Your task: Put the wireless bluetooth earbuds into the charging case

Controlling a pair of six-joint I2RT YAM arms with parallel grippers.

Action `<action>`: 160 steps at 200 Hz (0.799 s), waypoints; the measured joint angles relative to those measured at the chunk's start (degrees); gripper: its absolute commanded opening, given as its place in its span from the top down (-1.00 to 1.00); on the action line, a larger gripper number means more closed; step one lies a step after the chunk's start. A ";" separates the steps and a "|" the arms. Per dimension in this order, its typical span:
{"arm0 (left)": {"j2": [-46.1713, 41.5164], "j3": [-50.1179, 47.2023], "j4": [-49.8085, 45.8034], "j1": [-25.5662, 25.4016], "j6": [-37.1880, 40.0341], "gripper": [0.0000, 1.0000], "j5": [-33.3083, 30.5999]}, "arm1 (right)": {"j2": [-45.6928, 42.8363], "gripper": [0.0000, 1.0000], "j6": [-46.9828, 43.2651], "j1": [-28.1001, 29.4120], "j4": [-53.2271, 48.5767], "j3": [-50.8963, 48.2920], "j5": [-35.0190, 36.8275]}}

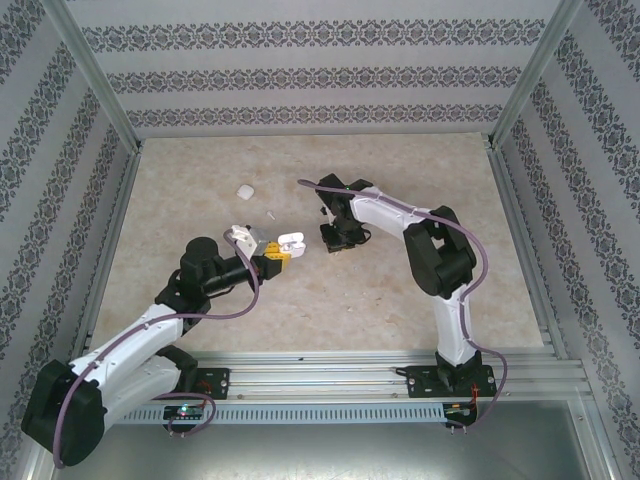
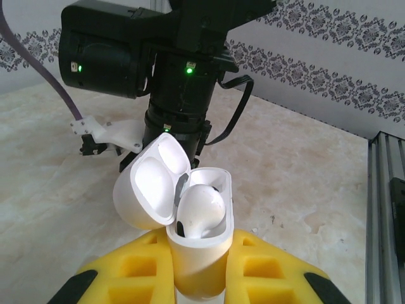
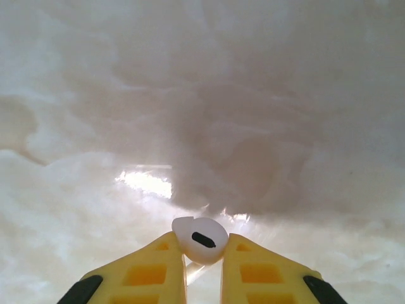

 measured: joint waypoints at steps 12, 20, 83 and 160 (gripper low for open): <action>-0.28 0.00 -0.85 0.00 -0.17 1.00 0.00 | -1.90 0.70 0.24 0.17 0.79 -1.20 -0.13; -0.50 0.00 -1.36 0.00 -0.24 1.00 -0.02 | -3.08 0.71 0.28 0.22 1.36 -1.88 -0.15; -1.84 0.00 -1.79 0.00 -1.77 1.00 -0.15 | -12.68 0.75 0.87 1.40 3.08 -6.08 1.62; 1.27 0.00 -0.07 0.00 -5.03 1.00 0.81 | -29.81 0.77 1.03 7.56 8.02 -10.91 8.74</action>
